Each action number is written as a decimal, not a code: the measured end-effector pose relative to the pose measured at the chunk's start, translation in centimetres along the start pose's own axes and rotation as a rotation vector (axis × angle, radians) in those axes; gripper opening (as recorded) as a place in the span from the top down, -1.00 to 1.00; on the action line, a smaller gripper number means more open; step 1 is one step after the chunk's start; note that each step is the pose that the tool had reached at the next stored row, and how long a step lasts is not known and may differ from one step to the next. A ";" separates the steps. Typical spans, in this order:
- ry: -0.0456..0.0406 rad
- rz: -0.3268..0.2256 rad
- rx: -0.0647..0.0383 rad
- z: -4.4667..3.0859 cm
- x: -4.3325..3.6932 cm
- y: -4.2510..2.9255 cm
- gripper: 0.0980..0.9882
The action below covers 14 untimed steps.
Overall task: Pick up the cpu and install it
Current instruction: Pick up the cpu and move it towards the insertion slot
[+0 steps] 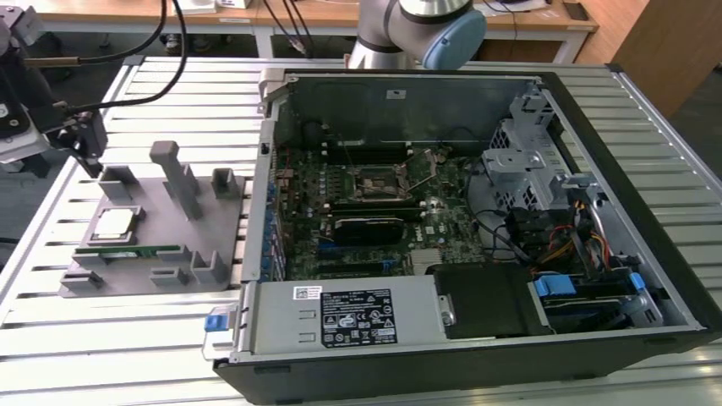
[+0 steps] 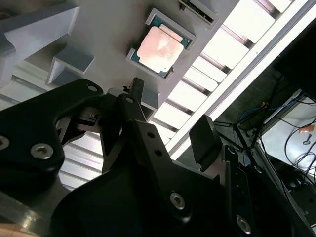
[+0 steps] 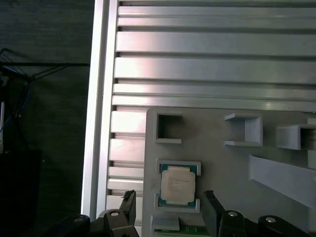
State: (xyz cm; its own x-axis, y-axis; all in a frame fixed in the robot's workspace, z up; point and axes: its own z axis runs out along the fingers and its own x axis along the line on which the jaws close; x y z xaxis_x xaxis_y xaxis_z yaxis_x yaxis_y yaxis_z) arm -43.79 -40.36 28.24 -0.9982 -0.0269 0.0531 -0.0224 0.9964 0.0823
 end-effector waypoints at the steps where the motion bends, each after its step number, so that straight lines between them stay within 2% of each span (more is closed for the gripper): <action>1: 0.0000 -0.001 0.000 0.12 -0.01 -0.03 -0.23; 14: 0.0008 -0.010 -0.001 1.37 -0.07 -0.30 -0.23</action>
State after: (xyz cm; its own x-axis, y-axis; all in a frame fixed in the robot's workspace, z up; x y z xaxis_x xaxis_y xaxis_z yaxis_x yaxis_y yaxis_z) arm -43.79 -40.56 26.85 -0.9979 -0.0366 0.0531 -0.0321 0.9960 0.0834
